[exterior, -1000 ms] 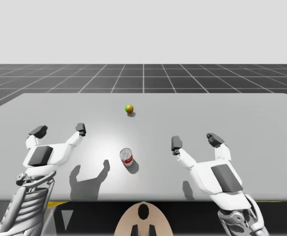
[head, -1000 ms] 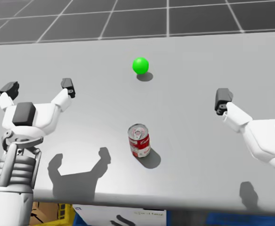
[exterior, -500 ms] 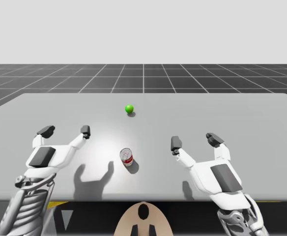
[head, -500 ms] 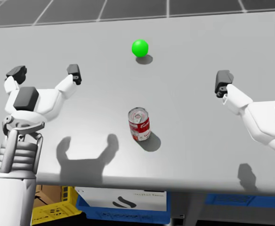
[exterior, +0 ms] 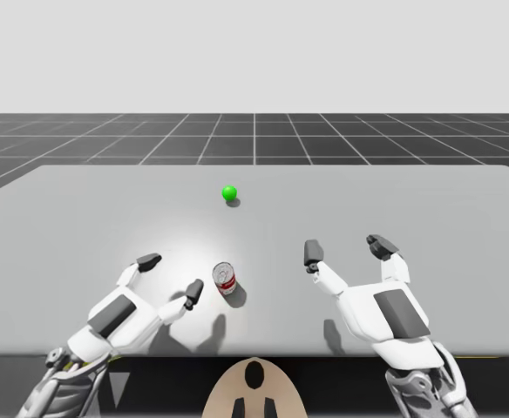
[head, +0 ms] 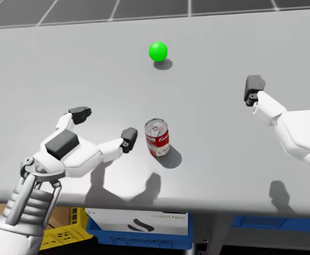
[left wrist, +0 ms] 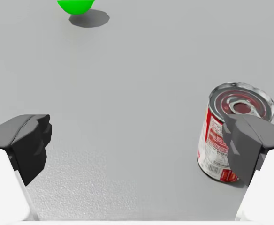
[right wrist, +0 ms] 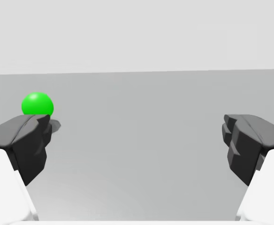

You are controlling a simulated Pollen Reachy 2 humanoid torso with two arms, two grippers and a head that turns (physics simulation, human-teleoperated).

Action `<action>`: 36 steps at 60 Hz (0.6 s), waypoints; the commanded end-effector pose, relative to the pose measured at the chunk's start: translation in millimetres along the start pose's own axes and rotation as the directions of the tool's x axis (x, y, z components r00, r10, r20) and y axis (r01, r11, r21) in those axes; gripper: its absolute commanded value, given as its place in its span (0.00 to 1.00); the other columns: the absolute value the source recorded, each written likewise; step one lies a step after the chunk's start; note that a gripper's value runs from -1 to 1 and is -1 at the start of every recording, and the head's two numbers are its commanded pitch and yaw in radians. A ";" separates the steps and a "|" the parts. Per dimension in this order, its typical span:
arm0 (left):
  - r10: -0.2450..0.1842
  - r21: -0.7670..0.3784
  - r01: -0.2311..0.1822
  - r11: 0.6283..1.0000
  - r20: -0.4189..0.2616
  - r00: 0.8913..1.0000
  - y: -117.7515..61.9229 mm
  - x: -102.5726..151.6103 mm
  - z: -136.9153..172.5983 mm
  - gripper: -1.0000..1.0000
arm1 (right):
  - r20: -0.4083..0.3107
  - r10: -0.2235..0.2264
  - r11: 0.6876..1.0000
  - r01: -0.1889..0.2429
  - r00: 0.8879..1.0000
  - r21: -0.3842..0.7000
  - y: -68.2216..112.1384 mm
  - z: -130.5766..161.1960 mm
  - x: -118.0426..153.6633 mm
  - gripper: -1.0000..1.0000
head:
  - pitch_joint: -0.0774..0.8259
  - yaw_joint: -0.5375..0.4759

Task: Watch the red light. When it turns green, pick up the object.

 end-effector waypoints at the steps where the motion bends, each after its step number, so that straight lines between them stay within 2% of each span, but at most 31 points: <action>1: -0.015 -0.115 0.007 0.993 -0.063 0.998 -11.5 -19.1 -5.3 0.00 | 0.001 -0.028 1.000 0.028 1.000 -0.008 3.2 -0.2 -0.9 0.00 | 0.88 0.67; 11: -0.028 -0.202 0.010 0.979 -0.088 0.996 -27.7 -30.8 -23.2 0.00 | 0.001 -0.028 1.000 0.028 1.000 -0.008 3.2 -0.4 -0.9 0.00 | 0.88 0.67; 21: -0.032 -0.214 0.003 0.977 -0.132 0.991 -40.7 -33.6 -48.1 0.00 | 0.003 -0.030 1.000 0.030 1.000 -0.007 2.3 0.2 -0.1 0.00 | 0.89 0.66; 28: -0.051 -0.233 0.015 0.972 -0.151 0.987 -51.8 -33.5 -66.0 0.00 | 0.005 -0.030 1.000 0.030 1.000 -0.008 1.7 0.4 0.3 0.00 | 0.89 0.65; 36: -0.037 -0.232 -0.003 0.973 -0.167 0.985 -58.9 -33.0 -87.3 0.00 | 0.006 -0.031 0.999 0.031 0.999 -0.007 1.0 0.7 0.7 0.00 | 0.89 0.65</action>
